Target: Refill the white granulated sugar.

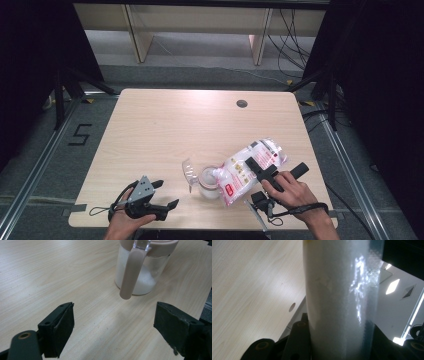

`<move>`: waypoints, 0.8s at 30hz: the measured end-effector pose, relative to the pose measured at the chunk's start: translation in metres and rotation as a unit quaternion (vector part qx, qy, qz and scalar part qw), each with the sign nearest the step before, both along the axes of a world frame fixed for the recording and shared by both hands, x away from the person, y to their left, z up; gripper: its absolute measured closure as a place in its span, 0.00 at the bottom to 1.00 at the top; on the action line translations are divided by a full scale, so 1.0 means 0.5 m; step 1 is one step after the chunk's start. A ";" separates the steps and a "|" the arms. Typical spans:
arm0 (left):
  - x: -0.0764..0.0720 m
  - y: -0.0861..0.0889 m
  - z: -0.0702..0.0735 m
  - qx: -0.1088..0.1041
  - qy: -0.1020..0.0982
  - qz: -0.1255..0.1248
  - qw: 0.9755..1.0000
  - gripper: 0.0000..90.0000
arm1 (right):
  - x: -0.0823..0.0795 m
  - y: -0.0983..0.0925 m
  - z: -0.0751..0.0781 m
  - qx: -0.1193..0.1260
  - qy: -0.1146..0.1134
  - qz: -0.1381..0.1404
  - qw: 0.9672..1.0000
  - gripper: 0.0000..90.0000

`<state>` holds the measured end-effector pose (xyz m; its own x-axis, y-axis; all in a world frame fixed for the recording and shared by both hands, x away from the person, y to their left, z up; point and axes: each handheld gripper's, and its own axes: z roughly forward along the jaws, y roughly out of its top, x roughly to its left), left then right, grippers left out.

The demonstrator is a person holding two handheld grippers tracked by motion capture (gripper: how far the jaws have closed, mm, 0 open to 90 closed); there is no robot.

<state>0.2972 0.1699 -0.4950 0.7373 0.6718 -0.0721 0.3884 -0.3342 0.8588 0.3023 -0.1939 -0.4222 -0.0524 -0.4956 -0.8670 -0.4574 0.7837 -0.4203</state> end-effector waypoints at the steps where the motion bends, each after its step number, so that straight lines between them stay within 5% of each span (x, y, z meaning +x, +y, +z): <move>1: -0.001 -0.003 -0.001 -0.012 0.002 0.003 1.000 0.18 | 0.000 0.000 -0.002 0.004 0.002 0.000 1.000 0.82; 2: 0.001 0.002 0.001 0.007 -0.003 -0.003 1.000 0.18 | 0.000 0.000 -0.002 0.005 0.003 0.000 1.000 0.82; 8: -0.001 -0.003 -0.001 -0.011 -0.001 0.001 1.000 0.18 | 0.000 -0.001 -0.001 0.002 0.002 -0.001 1.000 0.82; 9: 0.002 0.003 0.002 0.012 -0.008 -0.008 1.000 0.18 | 0.000 -0.001 -0.001 0.002 0.002 -0.001 1.000 0.82; 12: -0.001 -0.001 0.000 -0.005 0.000 0.001 1.000 0.18 | 0.000 -0.001 -0.001 0.006 0.005 0.000 1.000 0.82; 15: 0.000 0.001 0.000 0.004 0.000 0.000 1.000 0.18 | 0.001 0.000 -0.002 0.006 0.005 0.001 1.000 0.82; 16: -0.002 -0.003 -0.001 -0.010 0.003 0.003 1.000 0.18 | 0.001 0.000 -0.002 0.006 0.006 0.000 1.000 0.82; 19: 0.001 0.002 0.001 0.008 -0.005 -0.005 1.000 0.18 | 0.001 -0.001 -0.002 0.006 0.005 0.000 1.000 0.82; 20: -0.002 -0.003 -0.001 -0.009 0.002 0.002 1.000 0.18 | 0.000 -0.001 0.000 0.002 0.003 -0.001 1.000 0.82; 24: 0.000 0.001 0.000 0.006 -0.002 -0.002 1.000 0.18 | 0.000 -0.001 0.001 0.003 0.003 -0.001 1.000 0.82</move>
<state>0.2974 0.1705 -0.4948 0.7396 0.6702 -0.0614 0.3839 -0.3452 0.8564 0.3021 -0.1943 -0.4219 -0.0580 -0.4904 -0.8696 -0.4583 0.7869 -0.4132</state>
